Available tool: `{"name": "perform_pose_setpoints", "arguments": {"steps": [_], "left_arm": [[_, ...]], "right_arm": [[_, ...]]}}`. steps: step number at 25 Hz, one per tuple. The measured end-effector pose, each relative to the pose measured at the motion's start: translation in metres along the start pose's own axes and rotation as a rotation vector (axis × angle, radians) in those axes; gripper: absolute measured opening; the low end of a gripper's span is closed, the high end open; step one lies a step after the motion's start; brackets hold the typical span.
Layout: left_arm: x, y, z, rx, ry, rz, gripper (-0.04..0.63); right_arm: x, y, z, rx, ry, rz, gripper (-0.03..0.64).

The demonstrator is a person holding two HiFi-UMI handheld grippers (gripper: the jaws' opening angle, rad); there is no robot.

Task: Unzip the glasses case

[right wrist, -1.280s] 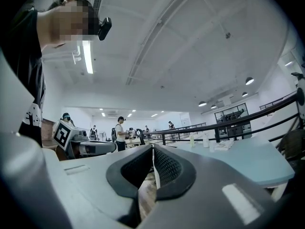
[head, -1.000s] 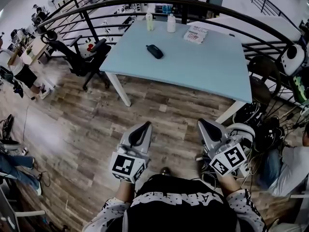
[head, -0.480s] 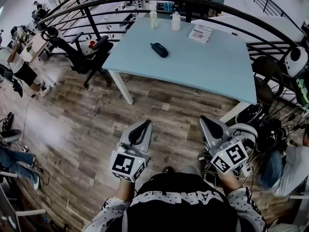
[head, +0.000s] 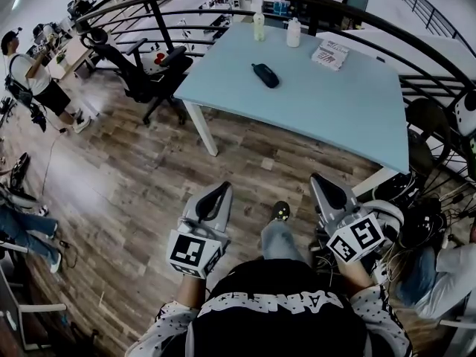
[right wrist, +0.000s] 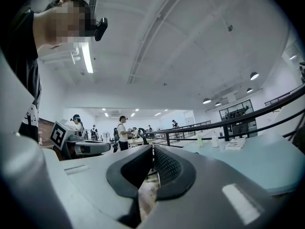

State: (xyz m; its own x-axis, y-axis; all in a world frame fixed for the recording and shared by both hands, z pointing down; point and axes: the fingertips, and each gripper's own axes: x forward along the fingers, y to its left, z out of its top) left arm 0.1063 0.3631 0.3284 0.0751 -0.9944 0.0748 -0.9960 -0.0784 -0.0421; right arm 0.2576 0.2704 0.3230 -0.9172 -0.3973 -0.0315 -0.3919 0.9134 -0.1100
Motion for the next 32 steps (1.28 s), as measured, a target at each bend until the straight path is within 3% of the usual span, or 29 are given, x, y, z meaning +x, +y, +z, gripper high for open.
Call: {"name": "perform_pose_setpoints", "arguments": {"steps": [9, 32], "left_arm": [[0.029, 0.044, 0.005, 0.011, 0.006, 0.096, 0.0], [0.117, 0.144, -0.003, 0.013, 0.081, 0.288, 0.0]], "right_arm": [[0.059, -0.039, 0.007, 0.018, -0.032, 0.045, -0.002], [0.215, -0.113, -0.007, 0.09, 0.018, 0.198, 0.001]]}}
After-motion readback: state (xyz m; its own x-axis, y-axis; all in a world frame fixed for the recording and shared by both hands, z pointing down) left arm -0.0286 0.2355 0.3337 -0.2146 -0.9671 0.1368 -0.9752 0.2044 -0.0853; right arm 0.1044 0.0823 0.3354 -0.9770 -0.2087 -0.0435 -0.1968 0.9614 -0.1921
